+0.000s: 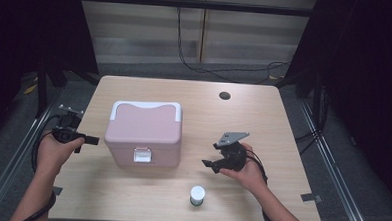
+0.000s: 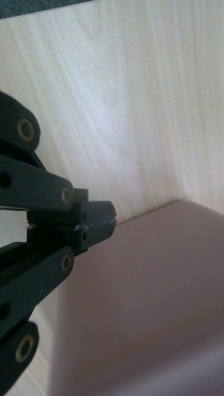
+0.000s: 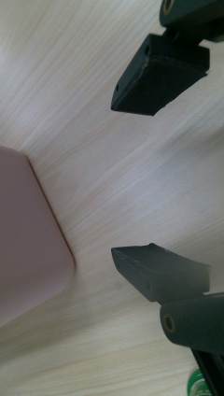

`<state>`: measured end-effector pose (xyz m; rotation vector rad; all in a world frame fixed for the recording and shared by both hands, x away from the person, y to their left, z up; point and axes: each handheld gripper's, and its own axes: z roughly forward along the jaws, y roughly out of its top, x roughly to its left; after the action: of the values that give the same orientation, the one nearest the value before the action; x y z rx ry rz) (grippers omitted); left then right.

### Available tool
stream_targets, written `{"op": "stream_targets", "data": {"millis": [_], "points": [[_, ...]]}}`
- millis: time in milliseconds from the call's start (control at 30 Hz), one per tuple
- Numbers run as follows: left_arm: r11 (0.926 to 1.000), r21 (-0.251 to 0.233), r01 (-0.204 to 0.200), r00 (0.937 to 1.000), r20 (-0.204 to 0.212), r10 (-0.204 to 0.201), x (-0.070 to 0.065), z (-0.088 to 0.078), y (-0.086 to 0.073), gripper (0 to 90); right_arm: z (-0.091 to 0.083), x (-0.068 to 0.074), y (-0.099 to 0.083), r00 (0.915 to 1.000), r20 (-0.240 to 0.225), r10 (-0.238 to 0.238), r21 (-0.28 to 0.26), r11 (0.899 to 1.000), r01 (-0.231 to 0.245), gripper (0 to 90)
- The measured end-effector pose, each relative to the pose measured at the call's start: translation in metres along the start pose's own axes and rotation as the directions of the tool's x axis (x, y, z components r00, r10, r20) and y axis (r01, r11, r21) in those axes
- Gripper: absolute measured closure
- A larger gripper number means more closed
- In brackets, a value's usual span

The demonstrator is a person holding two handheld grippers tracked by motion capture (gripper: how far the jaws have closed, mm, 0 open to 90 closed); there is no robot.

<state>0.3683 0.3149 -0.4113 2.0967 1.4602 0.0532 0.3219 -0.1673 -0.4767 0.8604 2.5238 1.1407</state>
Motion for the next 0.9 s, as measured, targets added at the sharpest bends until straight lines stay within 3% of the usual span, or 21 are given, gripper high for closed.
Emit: {"op": "stream_targets", "data": {"millis": [133,333,467,700,900], "points": [[0.9999,-0.015,-0.005,1.0000,0.006,0.005,-0.002,0.002,0.012,90.0,0.001,0.000,0.006,0.9999,-0.007,-0.013,-0.009,1.000,0.013,22.3],[0.9979,-0.064,-0.011,0.9978,0.065,0.015,-0.009,0.009,0.025,90.0,0.002,-0.001,0.008,0.9995,-0.021,-0.022,-0.008,1.000,0.022,21.6],[0.9970,-0.059,-0.049,0.9966,0.064,0.053,-0.016,0.014,0.029,90.0,0.003,0.000,0.008,0.9990,-0.040,-0.020,-0.025,1.000,0.019,21.3],[0.9963,-0.075,-0.042,0.9964,0.071,0.047,-0.020,0.015,0.032,90.0,0.000,0.000,0.010,0.9987,-0.048,-0.016,-0.049,0.999,0.014,20.9],[0.9948,-0.079,-0.063,0.9956,0.065,0.068,-0.028,0.018,0.035,90.0,0.003,0.001,0.010,0.9982,-0.055,-0.024,-0.049,0.999,0.022,20.9]]}}
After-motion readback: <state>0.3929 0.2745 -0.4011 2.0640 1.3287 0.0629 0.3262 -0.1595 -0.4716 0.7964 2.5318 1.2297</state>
